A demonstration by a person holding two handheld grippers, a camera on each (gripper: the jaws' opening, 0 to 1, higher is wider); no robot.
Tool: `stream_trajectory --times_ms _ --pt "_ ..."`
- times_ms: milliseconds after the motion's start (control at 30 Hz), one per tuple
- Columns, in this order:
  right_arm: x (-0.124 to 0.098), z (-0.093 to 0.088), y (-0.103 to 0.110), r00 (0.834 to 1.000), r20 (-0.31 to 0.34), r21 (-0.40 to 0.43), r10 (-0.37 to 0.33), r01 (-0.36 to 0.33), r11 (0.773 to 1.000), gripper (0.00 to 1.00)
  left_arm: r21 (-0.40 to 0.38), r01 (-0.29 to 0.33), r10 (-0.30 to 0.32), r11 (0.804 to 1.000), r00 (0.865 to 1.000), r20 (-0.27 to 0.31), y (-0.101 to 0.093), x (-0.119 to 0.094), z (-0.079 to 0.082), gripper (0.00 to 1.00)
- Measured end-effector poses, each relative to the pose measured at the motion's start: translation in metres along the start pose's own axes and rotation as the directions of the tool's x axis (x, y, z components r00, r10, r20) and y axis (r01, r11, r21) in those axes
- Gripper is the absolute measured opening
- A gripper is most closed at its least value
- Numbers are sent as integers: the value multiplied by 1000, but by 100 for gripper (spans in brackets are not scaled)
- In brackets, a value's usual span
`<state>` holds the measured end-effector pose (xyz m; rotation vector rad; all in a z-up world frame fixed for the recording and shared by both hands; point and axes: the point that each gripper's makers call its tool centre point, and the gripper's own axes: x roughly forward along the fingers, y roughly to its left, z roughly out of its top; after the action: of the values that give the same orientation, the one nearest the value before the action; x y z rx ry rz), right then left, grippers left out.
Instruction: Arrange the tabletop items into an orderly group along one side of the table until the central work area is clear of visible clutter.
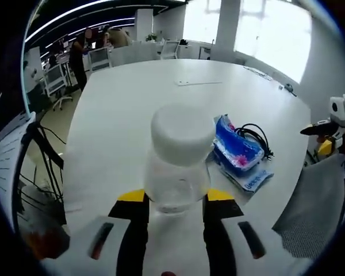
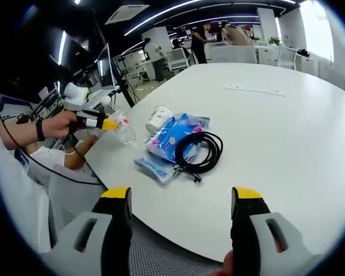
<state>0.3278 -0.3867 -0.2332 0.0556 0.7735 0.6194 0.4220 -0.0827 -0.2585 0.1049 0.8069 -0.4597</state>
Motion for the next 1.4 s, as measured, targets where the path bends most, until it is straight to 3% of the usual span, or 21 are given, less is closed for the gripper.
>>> stream_trajectory --times_ms 600,967,1400 --pt "1 -2 -4 1000 -2 10 -1 1 1000 69 -89 -101 101 991 995 -10 14 8 6 35" --pt "-1 -6 -6 1000 -7 17 -5 5 1000 69 -180 -199 200 963 980 -16 31 17 16 34" --pt "0 -8 -8 1000 -17 23 -2 2 1000 69 -218 -215 216 952 976 -19 36 28 32 34"
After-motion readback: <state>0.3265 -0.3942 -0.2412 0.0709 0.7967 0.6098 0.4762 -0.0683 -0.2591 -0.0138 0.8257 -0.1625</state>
